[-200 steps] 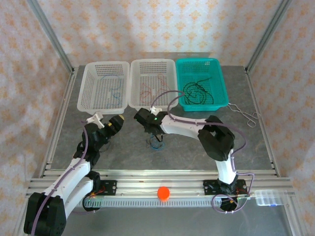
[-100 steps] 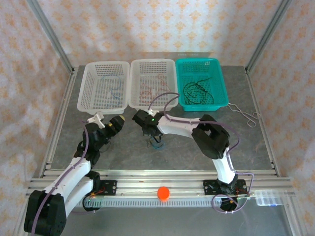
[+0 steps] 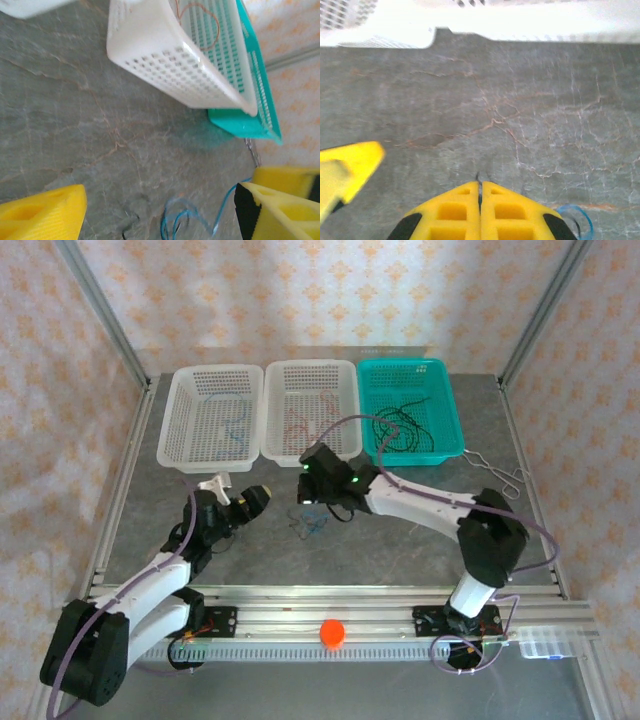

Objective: Untangle the cables

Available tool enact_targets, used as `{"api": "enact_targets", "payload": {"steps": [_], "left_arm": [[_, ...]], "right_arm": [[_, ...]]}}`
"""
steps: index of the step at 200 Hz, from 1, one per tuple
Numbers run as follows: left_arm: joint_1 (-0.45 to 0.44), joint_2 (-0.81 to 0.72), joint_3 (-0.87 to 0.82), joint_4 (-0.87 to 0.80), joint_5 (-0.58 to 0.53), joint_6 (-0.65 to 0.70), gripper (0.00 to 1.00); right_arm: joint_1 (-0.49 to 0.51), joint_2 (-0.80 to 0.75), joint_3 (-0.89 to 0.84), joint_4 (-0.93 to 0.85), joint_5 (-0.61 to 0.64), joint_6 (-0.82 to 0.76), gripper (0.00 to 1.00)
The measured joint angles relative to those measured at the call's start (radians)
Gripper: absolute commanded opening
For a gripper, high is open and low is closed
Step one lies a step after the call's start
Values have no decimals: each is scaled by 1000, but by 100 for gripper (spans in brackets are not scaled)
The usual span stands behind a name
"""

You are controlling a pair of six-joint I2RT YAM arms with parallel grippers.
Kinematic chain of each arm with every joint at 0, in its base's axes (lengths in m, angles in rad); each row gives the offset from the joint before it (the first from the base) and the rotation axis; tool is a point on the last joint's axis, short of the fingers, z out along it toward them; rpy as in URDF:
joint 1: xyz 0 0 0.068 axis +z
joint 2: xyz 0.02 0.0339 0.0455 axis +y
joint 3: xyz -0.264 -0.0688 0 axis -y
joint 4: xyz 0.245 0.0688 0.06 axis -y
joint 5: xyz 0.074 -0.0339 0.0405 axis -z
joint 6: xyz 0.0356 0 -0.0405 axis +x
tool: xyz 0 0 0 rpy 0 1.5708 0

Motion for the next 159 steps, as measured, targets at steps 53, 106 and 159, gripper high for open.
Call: {"api": "enact_targets", "payload": {"steps": [53,106,159], "left_arm": [[-98,45,11,16,11,75,77],[-232,125,96,11,-39,154,69],[-345,207,144,0,-109,251,66]], "right_arm": [[-151,-124,-82,65,-177,-68,0],[-164,-138,-82,88,-238,-72,0],[-196,-147,-81,87,-254,-32,0]]}}
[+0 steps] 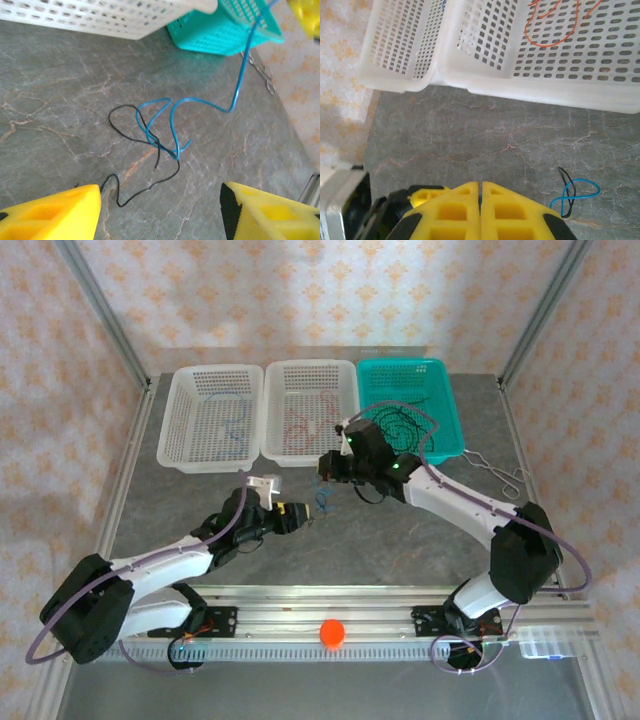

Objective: Untangle the cables

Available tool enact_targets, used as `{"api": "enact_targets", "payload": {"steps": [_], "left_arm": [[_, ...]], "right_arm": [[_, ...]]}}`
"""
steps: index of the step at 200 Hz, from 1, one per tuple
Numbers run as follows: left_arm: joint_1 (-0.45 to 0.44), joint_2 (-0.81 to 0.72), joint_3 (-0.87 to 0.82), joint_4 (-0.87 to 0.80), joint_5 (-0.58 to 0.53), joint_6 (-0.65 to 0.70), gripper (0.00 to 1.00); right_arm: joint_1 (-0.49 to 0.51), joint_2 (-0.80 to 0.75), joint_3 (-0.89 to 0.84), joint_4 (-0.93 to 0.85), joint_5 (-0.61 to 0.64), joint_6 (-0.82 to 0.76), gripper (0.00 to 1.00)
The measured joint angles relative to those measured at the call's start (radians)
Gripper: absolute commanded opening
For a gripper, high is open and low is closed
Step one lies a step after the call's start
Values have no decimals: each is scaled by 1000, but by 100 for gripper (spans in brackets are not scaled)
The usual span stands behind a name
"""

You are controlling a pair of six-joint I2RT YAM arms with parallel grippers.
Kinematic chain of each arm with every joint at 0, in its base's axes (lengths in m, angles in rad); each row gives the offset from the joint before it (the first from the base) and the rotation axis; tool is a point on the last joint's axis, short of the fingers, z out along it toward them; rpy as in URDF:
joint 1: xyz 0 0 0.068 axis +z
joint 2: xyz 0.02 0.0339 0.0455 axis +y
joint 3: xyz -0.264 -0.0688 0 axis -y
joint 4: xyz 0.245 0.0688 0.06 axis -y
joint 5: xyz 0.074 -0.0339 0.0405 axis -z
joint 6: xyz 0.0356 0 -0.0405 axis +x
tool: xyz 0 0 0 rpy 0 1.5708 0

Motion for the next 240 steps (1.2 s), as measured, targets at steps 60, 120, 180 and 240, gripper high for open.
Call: {"api": "enact_targets", "payload": {"steps": [60,120,180,240], "left_arm": [[-86,134,47,7,-48,116,67],[-161,257,106,19,-142,206,64],[-174,339,163,18,-154,258,52],[-180,389,182,16,-166,271,47]], "right_arm": [[-67,1,0,0,-70,85,0],[-79,28,0,-3,-101,130,0],[-79,31,0,-3,-107,154,0],[-79,31,7,-4,-107,172,0]]}}
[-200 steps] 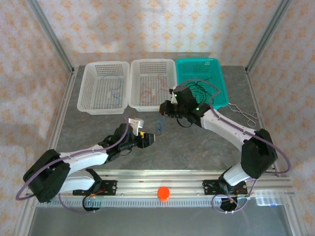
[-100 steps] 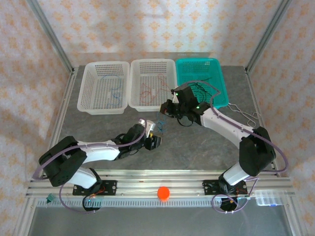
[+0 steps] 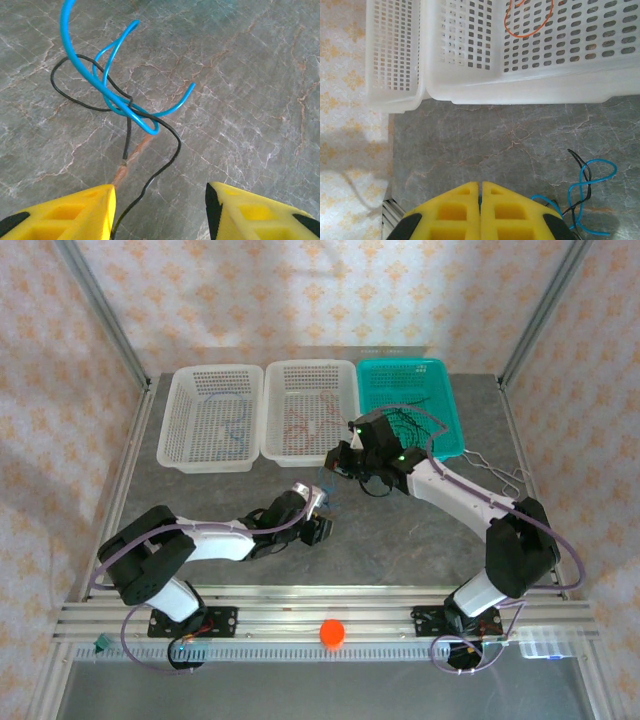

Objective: Untangle the cables

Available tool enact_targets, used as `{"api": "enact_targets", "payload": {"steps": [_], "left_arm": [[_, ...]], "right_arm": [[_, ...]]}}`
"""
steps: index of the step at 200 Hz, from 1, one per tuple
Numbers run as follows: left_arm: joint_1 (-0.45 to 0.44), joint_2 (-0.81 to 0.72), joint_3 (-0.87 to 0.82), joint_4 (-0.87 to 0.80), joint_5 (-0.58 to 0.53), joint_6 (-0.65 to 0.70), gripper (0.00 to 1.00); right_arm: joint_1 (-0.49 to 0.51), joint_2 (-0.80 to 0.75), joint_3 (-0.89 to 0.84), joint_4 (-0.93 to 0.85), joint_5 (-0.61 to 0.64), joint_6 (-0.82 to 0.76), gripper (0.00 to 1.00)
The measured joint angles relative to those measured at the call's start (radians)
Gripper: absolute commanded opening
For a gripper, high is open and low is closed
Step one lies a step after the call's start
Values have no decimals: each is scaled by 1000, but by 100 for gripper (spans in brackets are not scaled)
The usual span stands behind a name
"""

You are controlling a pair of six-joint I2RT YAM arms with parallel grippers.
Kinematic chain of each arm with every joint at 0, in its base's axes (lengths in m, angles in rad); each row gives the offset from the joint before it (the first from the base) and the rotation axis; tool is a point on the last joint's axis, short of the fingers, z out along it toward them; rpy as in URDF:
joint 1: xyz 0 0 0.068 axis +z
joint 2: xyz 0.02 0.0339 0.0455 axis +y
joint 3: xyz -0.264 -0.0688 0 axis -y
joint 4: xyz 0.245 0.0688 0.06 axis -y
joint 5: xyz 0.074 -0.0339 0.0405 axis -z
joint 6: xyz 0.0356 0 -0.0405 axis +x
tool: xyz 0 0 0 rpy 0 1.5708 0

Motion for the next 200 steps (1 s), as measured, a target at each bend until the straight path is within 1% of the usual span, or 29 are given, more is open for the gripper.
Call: {"api": "enact_targets", "payload": {"steps": [6,17,21,35,41,47,51,59,64,79,91,126,182,200], "left_arm": [[0,0,1,-1,-5,4,43],[0,2,3,-3,-13,11,41],[0,4,3,-3,-16,12,38],[0,11,6,-5,-17,21,35],[0,14,6,-5,-18,23,30],[0,15,6,-5,-19,22,28],[0,15,6,-6,-19,30,24],[0,15,6,-8,-19,29,21],[0,15,7,-8,-19,32,16],[0,15,7,-10,-21,33,11],[0,15,7,-12,-27,35,0],[0,-1,5,-48,-79,21,0],[3,-156,-95,-41,-116,-43,0],[23,-193,-140,-35,-117,-74,0]], "right_arm": [[0,0,1,0,0,2,0],[-1,0,5,-3,0,6,0],[-1,0,8,-3,0,7,0],[-2,0,16,-5,0,9,0],[-2,0,20,-5,1,10,0],[-2,0,23,-5,1,10,0],[-2,-1,24,-5,1,10,0],[-2,-1,26,-5,1,10,0],[-2,-1,27,-5,1,10,0],[-2,-1,27,-5,3,10,0],[-2,-5,27,-7,11,10,0],[-2,-72,27,-8,92,9,0],[-2,-270,-5,-5,305,-19,0],[-2,-317,-17,-5,377,-34,0]]}}
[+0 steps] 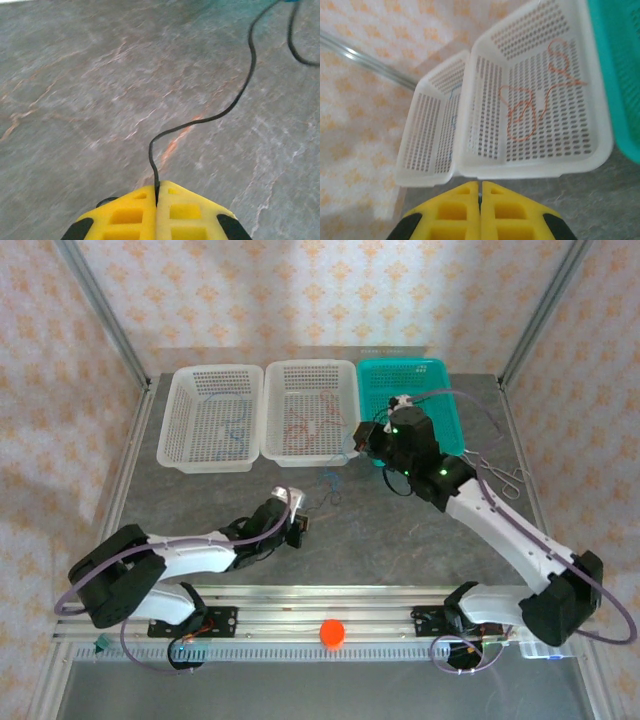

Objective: Untangle the cables

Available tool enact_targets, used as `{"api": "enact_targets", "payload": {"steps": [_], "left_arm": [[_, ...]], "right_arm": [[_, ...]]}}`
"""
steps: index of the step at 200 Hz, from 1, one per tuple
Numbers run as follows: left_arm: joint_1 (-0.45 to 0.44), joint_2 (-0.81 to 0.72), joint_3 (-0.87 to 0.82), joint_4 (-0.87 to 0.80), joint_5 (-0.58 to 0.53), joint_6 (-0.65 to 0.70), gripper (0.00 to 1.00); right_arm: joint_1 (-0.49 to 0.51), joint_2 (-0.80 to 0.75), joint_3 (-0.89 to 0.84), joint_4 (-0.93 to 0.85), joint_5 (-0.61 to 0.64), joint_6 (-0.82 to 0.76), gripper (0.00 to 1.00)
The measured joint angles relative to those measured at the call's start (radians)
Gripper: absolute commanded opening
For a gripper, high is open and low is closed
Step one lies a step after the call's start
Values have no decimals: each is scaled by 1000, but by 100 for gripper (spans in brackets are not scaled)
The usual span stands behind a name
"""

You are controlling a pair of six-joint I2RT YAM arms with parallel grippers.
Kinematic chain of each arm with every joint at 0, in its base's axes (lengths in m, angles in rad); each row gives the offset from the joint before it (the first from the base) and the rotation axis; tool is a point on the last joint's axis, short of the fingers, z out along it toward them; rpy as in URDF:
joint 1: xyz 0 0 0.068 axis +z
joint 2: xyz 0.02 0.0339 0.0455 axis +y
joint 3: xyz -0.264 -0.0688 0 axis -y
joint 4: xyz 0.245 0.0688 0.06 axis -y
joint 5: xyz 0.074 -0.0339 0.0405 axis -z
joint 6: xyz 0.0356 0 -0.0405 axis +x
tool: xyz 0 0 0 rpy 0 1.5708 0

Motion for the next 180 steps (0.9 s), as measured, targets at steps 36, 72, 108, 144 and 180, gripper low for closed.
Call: {"api": "enact_targets", "payload": {"steps": [36,72,108,144,180], "left_arm": [[69,-71,-79,16,4,-60,0],[144,-153,-130,32,27,-103,0],[176,-177,-151,35,43,-131,0],[196,-185,-173,40,53,-160,0],[201,-250,-175,32,56,-167,0]], "right_arm": [[-2,-90,-5,0,113,-36,0],[-3,-154,7,-25,254,-82,0],[-3,-211,70,-62,397,-126,0],[-3,-251,154,-76,495,-177,0],[-3,-252,192,-86,529,-224,0]]}}
